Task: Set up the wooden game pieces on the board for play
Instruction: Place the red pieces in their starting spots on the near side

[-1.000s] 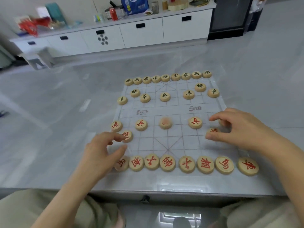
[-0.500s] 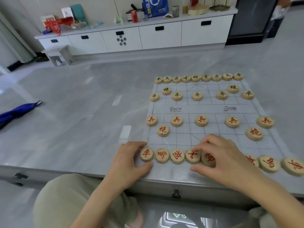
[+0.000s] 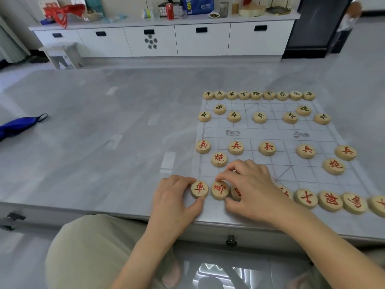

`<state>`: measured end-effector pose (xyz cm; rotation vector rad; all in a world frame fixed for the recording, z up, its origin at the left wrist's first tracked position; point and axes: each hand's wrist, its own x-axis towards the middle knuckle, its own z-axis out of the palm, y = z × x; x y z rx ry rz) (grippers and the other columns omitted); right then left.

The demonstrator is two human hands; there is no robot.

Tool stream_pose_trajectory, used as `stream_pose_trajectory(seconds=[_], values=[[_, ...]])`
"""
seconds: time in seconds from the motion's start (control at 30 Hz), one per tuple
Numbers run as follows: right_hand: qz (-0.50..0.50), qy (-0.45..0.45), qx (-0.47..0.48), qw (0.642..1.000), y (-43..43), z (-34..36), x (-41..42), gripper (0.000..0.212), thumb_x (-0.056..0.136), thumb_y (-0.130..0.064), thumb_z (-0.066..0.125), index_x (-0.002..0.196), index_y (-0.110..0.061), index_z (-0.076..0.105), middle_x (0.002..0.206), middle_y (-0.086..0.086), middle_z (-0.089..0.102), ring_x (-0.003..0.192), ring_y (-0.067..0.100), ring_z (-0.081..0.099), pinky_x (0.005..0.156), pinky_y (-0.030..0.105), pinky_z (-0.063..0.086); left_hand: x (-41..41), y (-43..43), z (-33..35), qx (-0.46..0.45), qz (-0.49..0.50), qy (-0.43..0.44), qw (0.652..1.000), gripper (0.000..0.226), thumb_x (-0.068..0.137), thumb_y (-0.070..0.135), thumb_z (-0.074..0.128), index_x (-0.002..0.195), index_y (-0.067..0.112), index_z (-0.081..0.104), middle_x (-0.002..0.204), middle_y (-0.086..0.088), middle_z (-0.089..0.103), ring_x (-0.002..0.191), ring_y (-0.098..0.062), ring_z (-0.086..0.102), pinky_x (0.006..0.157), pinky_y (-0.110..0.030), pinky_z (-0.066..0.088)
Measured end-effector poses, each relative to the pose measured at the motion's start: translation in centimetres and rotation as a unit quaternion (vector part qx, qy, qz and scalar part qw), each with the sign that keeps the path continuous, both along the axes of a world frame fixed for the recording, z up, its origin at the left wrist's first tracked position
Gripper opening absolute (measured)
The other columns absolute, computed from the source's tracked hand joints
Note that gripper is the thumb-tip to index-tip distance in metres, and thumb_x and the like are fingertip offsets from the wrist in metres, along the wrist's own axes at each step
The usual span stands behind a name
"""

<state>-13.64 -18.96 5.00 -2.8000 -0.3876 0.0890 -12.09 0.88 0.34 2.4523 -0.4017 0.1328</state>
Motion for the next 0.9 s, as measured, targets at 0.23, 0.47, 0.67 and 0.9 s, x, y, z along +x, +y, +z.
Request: stream_pose_trajectory(seconds=[0.23, 0.47, 0.67, 0.9], values=[[-0.004, -0.006, -0.022, 1.0, 0.0, -0.1, 0.1, 0.056, 0.071, -0.063, 0.053, 0.12, -0.037, 0.048, 0.117, -0.013, 0.037, 0.112, 0.011, 0.031, 0.091, 0.032, 0.024, 0.0, 0.0, 0.0, -0.003, -0.001, -0.008, 1.0, 0.047, 0.069, 0.054, 0.051, 0.105, 0.026, 0.064, 0.098, 0.011, 0.059, 0.092, -0.01, 0.047, 0.082, -0.021, 0.038], [-0.042, -0.052, -0.002, 0.998, 0.1, -0.8, -0.1, 0.043, 0.07, -0.064, 0.045, 0.097, -0.032, 0.055, 0.103, -0.014, 0.04, 0.101, 0.009, 0.036, 0.081, 0.029, 0.021, 0.0, 0.0, 0.0, -0.002, -0.001, -0.007, 1.0, 0.047, 0.07, 0.055, 0.05, 0.105, 0.027, 0.064, 0.099, 0.013, 0.058, 0.093, -0.007, 0.046, 0.08, -0.012, 0.034], [-0.034, -0.038, -0.028, 0.998, 0.4, -1.1, -0.2, 0.052, 0.067, -0.07, 0.039, 0.101, -0.033, 0.053, 0.102, -0.016, 0.036, 0.102, 0.008, 0.035, 0.081, 0.028, 0.019, 0.0, 0.0, 0.1, 0.003, -0.002, -0.004, 1.0, 0.046, 0.07, 0.053, 0.053, 0.106, 0.027, 0.064, 0.1, 0.012, 0.058, 0.093, -0.005, 0.044, 0.08, -0.01, 0.034], [-0.057, 0.01, -0.001, 0.998, -2.8, 0.0, -1.0, 0.087, 0.052, -0.08, 0.036, 0.129, -0.039, 0.042, 0.111, -0.02, 0.028, 0.105, 0.001, 0.023, 0.088, 0.026, 0.015, -0.1, 0.0, 0.2, 0.005, -0.006, -0.003, 1.0, 0.041, 0.073, 0.046, 0.059, 0.109, 0.026, 0.063, 0.102, 0.012, 0.058, 0.095, -0.006, 0.045, 0.081, -0.01, 0.033]])
